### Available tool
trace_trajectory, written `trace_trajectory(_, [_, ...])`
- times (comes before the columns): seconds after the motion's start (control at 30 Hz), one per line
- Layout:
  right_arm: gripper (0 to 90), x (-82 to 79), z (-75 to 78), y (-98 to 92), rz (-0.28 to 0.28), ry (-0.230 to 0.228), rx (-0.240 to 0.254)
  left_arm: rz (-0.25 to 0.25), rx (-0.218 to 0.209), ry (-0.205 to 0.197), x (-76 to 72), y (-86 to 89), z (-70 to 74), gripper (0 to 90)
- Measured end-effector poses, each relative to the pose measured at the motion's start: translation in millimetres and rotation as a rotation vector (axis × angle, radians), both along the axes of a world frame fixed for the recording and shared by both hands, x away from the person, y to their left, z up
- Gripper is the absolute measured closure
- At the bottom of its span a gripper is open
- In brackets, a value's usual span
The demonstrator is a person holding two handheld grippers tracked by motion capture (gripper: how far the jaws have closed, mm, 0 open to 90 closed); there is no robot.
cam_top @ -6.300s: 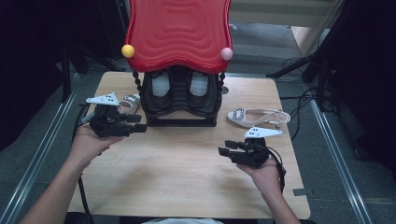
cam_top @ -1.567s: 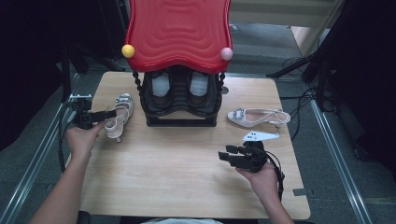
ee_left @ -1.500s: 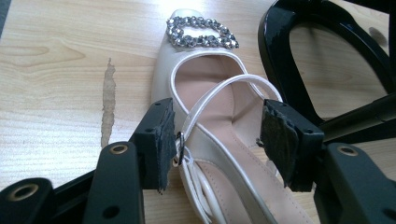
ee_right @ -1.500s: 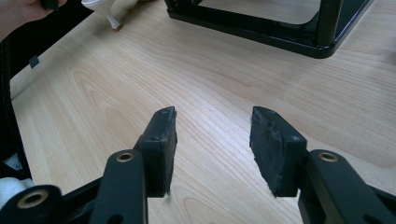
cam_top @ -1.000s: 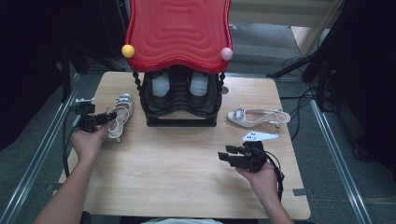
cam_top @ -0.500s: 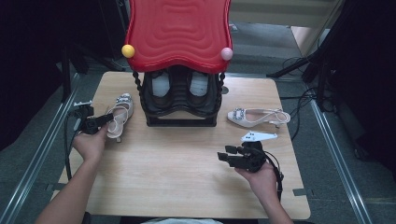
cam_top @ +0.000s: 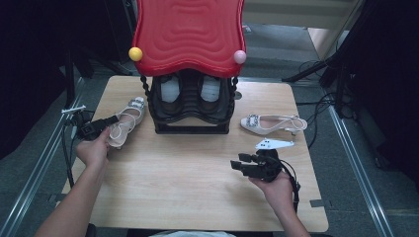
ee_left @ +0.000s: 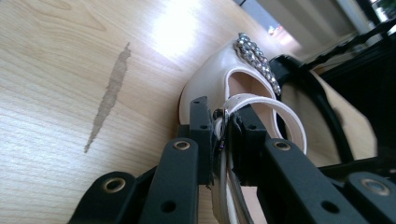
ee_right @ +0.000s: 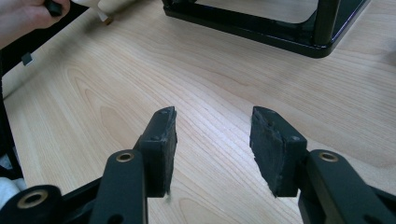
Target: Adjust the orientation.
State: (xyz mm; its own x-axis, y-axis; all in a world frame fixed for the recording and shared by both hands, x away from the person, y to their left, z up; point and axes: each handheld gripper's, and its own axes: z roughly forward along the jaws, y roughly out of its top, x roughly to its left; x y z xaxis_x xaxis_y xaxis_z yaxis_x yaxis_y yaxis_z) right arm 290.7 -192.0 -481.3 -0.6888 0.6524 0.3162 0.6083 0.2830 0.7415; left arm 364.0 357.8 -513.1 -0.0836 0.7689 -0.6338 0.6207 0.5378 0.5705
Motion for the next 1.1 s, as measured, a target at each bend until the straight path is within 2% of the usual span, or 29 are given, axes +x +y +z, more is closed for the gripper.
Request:
trace_trajectory(0.17, [52.4,0.5,-0.2,-0.9,-0.001,0.000,0.002,0.013,-0.046,-0.038,0.5,3.1,7.4,81.2])
trace_trajectory(0.2, [52.3,0.8,-0.3,-1.1,-0.002,0.000,0.001,0.009,-0.066,-0.047,1.0,4.1,8.5,81.2])
trace_trajectory(0.27, [52.2,0.8,-0.3,-1.2,-0.002,0.000,0.001,0.003,-0.059,-0.056,2.0,4.0,11.3,81.2])
trace_trajectory(0.33, [52.0,0.9,-0.6,-1.2,-0.001,-0.002,0.001,-0.012,-0.018,-0.058,5.1,2.8,16.8,81.2])
trace_trajectory(0.4, [51.8,0.9,-1.1,-1.2,-0.002,-0.003,0.003,-0.013,-0.028,-0.056,7.5,3.4,20.1,81.2])
trace_trajectory(0.47, [51.7,1.0,-1.5,-1.1,-0.001,-0.003,0.002,-0.010,-0.056,-0.060,10.7,4.6,24.6,81.2])
trace_trajectory(0.7, [50.9,0.7,-1.7,-0.4,0.007,-0.008,0.002,0.005,-0.066,-0.113,19.2,7.6,62.3,81.2])
trace_trajectory(0.83, [50.8,0.4,-1.8,0.5,0.009,-0.004,0.002,0.007,-0.086,-0.145,23.4,8.4,84.4,81.2])
trace_trajectory(1.1, [50.8,0.3,-1.8,0.7,0.010,-0.003,0.001,0.000,-0.081,-0.189,29.4,3.0,122.7,81.2])
